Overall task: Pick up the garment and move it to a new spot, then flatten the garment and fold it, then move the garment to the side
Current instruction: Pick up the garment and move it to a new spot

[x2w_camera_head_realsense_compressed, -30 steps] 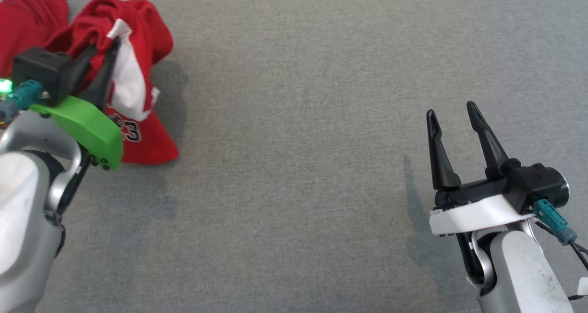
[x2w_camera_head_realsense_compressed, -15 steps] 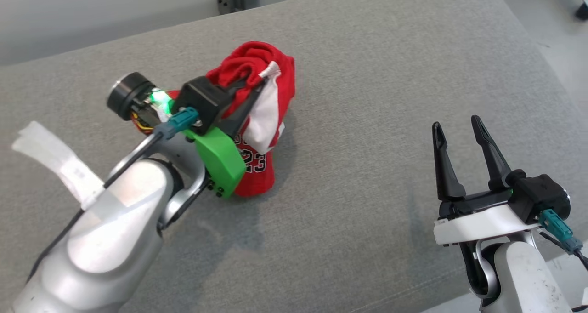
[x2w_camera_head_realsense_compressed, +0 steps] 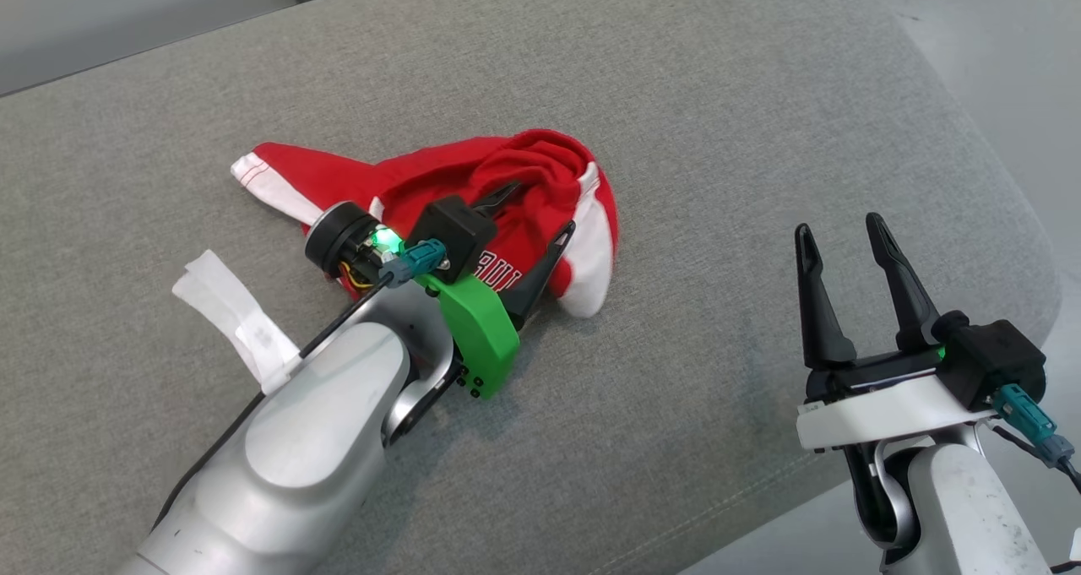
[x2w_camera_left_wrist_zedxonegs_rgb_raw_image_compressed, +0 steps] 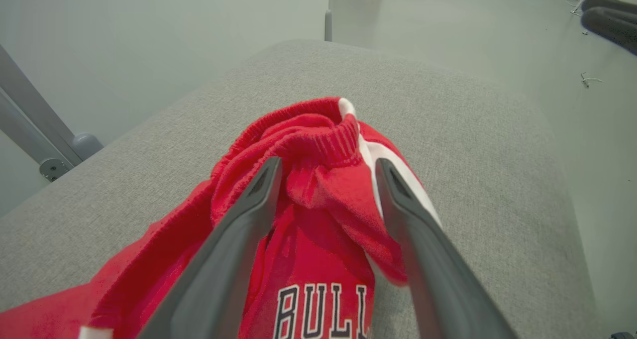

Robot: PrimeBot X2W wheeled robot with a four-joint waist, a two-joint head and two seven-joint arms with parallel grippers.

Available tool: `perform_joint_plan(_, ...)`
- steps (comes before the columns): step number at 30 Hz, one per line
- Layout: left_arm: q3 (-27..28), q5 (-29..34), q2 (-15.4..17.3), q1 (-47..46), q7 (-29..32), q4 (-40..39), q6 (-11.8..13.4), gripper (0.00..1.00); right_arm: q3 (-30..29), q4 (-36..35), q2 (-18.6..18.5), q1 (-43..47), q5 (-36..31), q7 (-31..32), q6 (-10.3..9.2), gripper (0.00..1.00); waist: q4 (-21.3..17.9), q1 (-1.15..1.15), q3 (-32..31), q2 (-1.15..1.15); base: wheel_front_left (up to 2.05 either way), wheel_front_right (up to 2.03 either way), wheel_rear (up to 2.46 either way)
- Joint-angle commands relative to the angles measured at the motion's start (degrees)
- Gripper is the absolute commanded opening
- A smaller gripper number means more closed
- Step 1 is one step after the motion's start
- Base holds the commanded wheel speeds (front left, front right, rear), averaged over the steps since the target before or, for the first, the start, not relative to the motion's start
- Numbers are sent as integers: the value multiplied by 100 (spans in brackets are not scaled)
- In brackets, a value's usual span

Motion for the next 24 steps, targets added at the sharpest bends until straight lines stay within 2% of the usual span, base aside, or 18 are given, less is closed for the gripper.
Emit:
perform_joint_plan(1, 11, -8, -29, 77, -110, 83, 13, 100, -3, 7, -5, 22, -32, -18, 0, 100, 116, 0, -34, 0, 0, 0, 0)
perform_joint_plan(6, 121, -98, -109, 157, -485, 275, 95, 100, 4, 21, -5, 33, -106, -18, 0, 100, 418, 0, -170, 0, 0, 0, 0)
perform_joint_plan(14, 364, -278, -19, 555, -1040, 308, 341, 100, -58, 45, -8, 112, -257, -18, 0, 100, 960, 0, -513, 0, 0, 0, 0)
perform_joint_plan(24, 1181, -739, 47, 1776, -1525, -32, 906, 100, -106, 122, -8, 357, -405, -18, 0, 100, 1570, 0, -1162, 0, 0, 0, 0)
